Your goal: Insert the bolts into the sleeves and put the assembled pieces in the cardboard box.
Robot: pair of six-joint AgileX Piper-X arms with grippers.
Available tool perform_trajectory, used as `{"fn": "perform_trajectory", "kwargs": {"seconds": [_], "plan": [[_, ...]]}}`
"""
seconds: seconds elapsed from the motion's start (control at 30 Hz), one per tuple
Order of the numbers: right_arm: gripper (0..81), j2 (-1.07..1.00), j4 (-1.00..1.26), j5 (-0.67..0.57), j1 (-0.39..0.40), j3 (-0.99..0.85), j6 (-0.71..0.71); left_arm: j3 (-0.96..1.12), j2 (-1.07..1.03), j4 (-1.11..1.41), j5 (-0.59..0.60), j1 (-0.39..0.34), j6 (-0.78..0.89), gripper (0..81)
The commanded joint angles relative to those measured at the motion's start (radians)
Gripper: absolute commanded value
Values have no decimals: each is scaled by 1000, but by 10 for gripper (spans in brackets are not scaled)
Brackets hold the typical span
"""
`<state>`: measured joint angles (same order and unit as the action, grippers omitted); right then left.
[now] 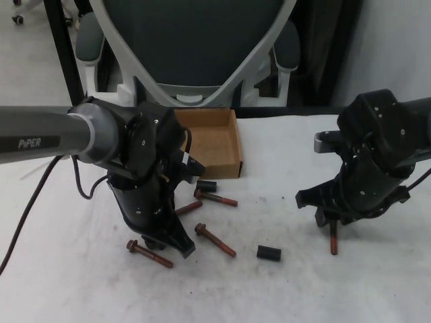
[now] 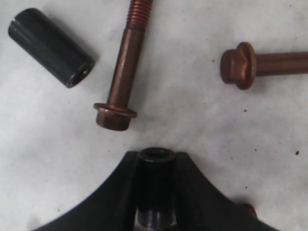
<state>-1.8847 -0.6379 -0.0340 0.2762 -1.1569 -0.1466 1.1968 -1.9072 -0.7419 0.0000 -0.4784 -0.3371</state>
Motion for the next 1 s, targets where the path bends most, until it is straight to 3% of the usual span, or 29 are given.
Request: {"fn": "perform_trajectory", "kwargs": {"seconds": [0.0,0.17,0.83,0.9,0.97], "plan": [[286,-31,-11,-16,10,-7,-11,-1,-27,18,-23,2,-8,8],[6,-36,-21,-16,10,-7,-3,-1,-27,18,-16,2,-6,8],[4,-36,-21,-17,10,-7,72,-1,-21,0,31,2,-1,8],[49,-36,-28,-33,10,-7,85,-1,-21,-5,32,3,-1,8],[160,-36,-36,-72,10,-7,87,-1,-21,-10,32,3,8,8]]}}
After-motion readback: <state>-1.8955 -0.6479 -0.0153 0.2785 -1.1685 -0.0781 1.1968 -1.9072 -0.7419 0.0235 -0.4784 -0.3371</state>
